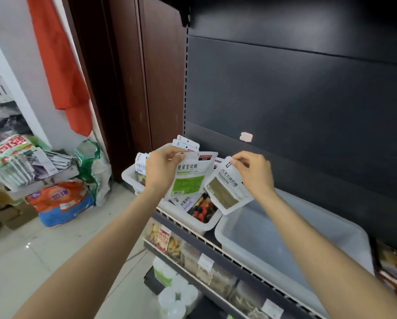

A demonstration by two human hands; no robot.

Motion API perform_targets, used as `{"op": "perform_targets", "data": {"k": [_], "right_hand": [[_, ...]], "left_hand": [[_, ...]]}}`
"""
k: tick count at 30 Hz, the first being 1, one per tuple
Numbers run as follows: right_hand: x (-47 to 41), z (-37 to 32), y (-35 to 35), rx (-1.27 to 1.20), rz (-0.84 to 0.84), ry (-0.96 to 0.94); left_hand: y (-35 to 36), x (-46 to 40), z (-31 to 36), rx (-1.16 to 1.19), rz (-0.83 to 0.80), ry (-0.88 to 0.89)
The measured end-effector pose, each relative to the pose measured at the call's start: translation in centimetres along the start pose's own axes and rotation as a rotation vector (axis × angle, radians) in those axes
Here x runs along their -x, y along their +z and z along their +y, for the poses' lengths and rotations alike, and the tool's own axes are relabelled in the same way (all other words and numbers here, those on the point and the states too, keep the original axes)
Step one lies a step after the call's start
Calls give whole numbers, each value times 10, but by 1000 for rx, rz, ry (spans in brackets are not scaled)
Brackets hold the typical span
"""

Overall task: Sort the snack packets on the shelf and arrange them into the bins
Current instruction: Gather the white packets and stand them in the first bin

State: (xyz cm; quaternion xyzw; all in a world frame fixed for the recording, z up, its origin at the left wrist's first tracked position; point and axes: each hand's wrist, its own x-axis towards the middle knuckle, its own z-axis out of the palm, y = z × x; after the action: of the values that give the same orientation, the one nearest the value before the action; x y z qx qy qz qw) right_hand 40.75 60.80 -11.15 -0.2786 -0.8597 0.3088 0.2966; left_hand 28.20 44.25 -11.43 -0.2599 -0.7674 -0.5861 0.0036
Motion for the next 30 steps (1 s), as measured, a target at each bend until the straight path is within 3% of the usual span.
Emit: {"op": "perform_targets", "data": {"k": [7,10,15,25,30], "right_hand": [[-34,-22,60,57,-81,-13],[-44,-21,77,202,-112,69],[-56,-13,91,195,-53,210],[-45,-13,102,229,44,477],[-27,-8,123,112,-98,574]], "left_hand": [[-29,-60,-41,-76,11,-32],[-32,-78,-52,-71,7,-50],[-28,-103,-66,-16,-42,-65],[-15,-129,-74,176,-324,-63],[6,-124,-84,142,-479,-81]]}}
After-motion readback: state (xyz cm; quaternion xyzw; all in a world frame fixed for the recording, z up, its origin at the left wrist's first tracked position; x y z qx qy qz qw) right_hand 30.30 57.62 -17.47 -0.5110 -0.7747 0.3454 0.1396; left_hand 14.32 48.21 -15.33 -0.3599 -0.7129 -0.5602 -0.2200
